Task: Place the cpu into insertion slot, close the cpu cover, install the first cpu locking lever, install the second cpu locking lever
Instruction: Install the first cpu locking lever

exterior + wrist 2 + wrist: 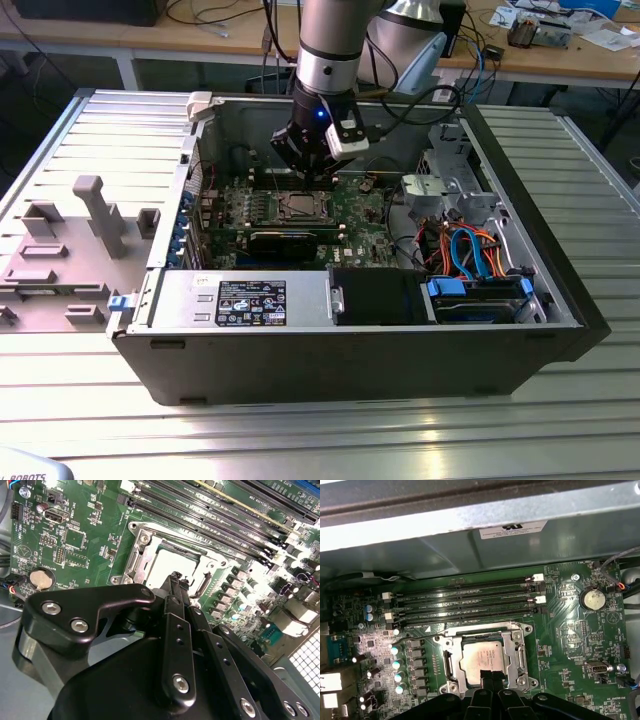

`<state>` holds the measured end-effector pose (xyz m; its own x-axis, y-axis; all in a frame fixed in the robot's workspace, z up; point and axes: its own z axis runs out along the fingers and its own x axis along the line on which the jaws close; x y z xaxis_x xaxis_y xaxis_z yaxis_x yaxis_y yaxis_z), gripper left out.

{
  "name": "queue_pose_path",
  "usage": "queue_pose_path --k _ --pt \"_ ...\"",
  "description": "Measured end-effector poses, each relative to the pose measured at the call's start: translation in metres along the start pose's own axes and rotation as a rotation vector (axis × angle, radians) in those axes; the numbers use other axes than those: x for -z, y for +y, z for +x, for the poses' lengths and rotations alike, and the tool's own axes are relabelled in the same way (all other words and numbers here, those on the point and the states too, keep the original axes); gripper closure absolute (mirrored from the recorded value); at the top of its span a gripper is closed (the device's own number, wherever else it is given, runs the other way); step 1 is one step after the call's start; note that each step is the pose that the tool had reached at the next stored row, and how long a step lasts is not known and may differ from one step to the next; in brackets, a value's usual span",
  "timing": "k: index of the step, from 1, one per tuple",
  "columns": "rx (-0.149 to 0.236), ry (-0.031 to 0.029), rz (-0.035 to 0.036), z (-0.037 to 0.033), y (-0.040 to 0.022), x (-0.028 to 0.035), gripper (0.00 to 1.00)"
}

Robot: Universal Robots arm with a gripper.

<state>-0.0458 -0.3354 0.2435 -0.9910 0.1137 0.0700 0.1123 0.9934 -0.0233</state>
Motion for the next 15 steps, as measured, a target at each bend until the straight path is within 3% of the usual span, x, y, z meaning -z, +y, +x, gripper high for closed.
queue_pose_path --k 15 --pt "0.015 -0.0004 0.0011 0.0000 0.0000 0.0000 0.89"
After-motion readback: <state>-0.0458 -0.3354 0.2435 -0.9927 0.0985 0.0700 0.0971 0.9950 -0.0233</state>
